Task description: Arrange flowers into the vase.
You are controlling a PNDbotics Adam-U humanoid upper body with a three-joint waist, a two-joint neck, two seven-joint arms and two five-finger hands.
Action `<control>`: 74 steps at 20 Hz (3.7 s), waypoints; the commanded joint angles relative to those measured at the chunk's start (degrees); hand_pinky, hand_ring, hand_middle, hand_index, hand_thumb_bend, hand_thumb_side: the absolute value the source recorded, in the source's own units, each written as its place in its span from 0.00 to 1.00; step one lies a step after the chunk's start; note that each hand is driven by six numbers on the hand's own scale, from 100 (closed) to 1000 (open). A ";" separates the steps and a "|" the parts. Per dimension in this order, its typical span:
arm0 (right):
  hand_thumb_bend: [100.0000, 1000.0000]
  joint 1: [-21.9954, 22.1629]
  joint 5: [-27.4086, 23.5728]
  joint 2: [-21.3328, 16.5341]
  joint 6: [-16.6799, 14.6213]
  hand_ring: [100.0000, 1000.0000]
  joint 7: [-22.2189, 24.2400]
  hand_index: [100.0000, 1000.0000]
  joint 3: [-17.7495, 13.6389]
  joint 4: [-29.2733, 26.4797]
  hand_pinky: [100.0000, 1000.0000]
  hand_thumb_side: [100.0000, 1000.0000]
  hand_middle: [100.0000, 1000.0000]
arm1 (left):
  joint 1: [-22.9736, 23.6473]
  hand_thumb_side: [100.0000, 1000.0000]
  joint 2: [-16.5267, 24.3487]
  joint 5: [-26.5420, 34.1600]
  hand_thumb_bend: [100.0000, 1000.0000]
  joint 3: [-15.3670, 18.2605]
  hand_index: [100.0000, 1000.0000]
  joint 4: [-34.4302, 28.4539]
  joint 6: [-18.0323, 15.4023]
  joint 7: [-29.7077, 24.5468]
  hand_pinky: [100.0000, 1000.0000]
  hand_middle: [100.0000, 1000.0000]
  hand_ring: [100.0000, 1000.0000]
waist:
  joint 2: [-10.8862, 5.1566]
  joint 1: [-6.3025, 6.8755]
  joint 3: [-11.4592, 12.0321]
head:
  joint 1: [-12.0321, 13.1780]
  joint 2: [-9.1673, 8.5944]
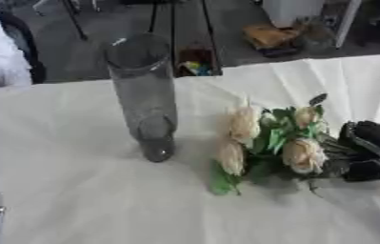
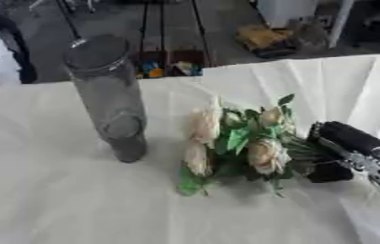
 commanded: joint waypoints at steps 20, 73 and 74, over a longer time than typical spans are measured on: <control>0.00 -1.21 -23.30 -2.23 4.17 0.00 -16.30 0.00 -3.45 -7.18 0.00 0.68 0.00 | -0.93 1.00 0.27 0.00 0.08 -0.03 0.93 -0.86 0.66 -0.88 0.70 0.86 0.78 | -1.29 -0.29 -0.63 | 0.52 -1.21; 0.00 -30.93 -71.77 0.63 8.63 0.00 -21.01 0.00 -5.89 -19.48 0.00 0.61 0.00 | -0.68 1.00 1.28 0.80 0.06 -1.43 0.93 -0.86 1.07 -2.53 0.70 0.86 0.78 | -1.49 -3.65 3.48 | -0.27 -1.36; 0.00 -31.32 -71.91 0.81 8.29 0.00 -21.14 0.00 -5.79 -19.28 0.00 0.61 0.00 | -0.71 1.00 1.31 0.82 0.06 -1.47 0.93 -0.86 1.06 -2.58 0.70 0.86 0.78 | -1.47 -3.72 3.68 | -0.37 -1.42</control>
